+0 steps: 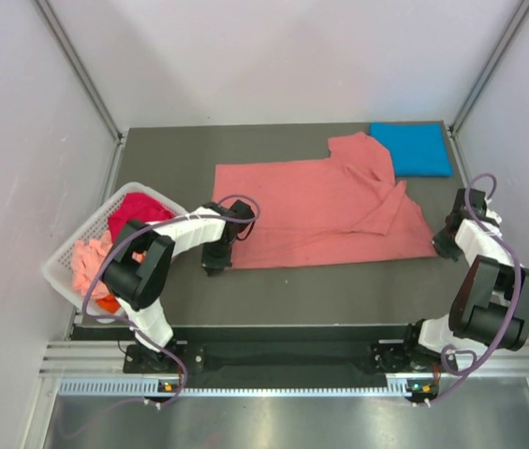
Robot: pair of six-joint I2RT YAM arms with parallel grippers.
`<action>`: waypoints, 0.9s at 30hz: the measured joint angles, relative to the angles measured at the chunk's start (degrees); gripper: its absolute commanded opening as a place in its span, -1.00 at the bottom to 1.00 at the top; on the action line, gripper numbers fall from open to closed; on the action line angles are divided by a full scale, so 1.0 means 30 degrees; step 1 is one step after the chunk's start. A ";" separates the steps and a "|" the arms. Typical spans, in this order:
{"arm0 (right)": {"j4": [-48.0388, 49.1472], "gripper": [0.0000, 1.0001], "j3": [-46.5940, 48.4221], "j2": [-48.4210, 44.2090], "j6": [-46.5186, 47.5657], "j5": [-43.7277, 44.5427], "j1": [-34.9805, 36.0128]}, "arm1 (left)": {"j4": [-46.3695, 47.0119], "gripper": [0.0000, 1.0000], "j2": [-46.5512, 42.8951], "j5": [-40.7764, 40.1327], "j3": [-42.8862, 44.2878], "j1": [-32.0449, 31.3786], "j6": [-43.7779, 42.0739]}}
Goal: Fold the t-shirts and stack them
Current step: Fold the tshirt
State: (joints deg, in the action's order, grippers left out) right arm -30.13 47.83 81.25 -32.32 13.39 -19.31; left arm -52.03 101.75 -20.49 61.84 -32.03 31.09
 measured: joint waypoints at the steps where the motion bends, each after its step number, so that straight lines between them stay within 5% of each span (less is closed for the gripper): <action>1: -0.0146 -1.00 -0.0219 -0.0095 -0.0117 0.0058 -0.0160 | 0.0007 -1.00 -0.0226 0.0233 -0.0270 -0.0117 0.0102; 4: -0.0656 -1.00 -0.0852 -0.0335 -0.0481 0.0299 -0.0707 | 0.0175 -1.00 -0.0903 0.0969 -0.1093 -0.0503 0.0255; 9: -0.1413 -1.00 -0.1967 -0.1960 -0.1173 0.0736 -0.1552 | 0.0102 -0.53 -0.2018 0.1581 -0.2178 -0.1486 0.0852; 12: -0.1698 -1.00 -0.2455 -0.3213 -0.1472 0.1042 -0.2011 | -0.0335 -0.46 -0.2441 0.1690 -0.2200 -0.2149 0.1217; 20: -0.1996 -1.00 -0.2994 -0.3701 -0.1967 0.1851 -0.3300 | -0.2135 -0.27 -0.2987 0.0969 0.1734 -0.2164 0.0721; 27: -0.1880 -0.52 -0.3089 -0.3271 -0.1042 0.1392 -0.3504 | -0.1231 -0.24 -0.1807 0.1872 0.4758 -0.1195 -0.1705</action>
State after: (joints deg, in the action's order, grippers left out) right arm -35.77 38.57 71.44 -35.44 17.56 -29.82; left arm -55.72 96.33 -14.87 76.12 -35.62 25.98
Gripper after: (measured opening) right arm 0.208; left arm 0.377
